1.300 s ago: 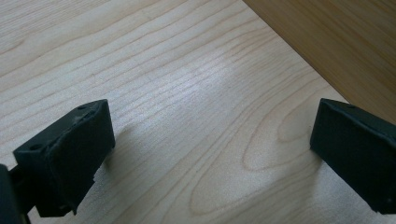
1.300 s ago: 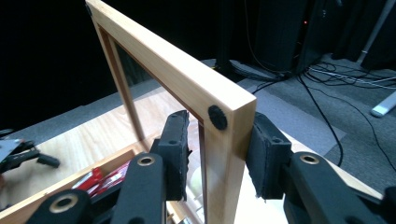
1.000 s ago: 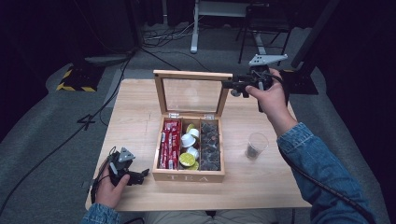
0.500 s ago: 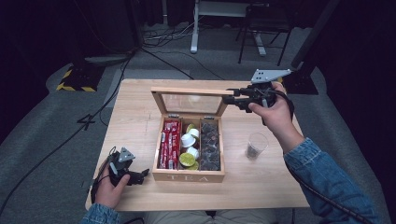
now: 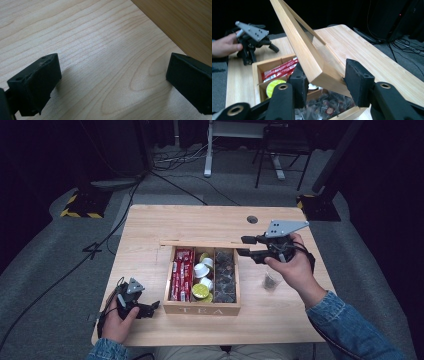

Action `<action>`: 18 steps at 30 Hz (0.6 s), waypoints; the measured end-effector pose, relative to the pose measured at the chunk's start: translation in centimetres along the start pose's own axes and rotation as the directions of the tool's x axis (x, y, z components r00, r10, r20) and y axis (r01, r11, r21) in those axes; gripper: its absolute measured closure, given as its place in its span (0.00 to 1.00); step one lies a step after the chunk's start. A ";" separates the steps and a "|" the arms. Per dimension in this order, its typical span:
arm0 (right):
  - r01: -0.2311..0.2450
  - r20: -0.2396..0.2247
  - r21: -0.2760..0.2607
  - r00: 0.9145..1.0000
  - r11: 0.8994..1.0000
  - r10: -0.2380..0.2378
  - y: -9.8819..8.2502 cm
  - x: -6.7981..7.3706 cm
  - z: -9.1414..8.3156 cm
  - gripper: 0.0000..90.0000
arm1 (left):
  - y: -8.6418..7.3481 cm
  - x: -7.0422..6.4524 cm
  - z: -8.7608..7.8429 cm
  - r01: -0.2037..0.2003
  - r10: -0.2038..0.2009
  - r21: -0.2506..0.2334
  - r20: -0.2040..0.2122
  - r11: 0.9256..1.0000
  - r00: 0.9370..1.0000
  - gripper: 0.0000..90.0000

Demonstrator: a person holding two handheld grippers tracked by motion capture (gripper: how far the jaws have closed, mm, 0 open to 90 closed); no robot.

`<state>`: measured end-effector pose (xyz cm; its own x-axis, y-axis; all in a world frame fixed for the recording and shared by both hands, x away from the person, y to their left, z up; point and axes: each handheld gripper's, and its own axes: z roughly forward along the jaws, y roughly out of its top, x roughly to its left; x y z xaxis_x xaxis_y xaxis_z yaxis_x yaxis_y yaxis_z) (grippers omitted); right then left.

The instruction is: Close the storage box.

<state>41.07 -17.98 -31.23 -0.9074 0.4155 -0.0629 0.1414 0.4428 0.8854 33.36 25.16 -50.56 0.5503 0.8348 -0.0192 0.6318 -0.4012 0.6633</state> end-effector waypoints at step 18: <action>0.145 0.057 0.038 0.988 0.989 -0.147 -3.9 5.2 1.0 0.48 | 0.0 0.0 0.0 0.002 -0.002 0.001 0.001 1.000 1.000 0.00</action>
<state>36.16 -16.78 -35.48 -0.8943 0.3905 -0.2184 0.0235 0.5284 0.8487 33.35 25.15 -50.55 0.5494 0.8353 -0.0214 0.6337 -0.3999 0.6622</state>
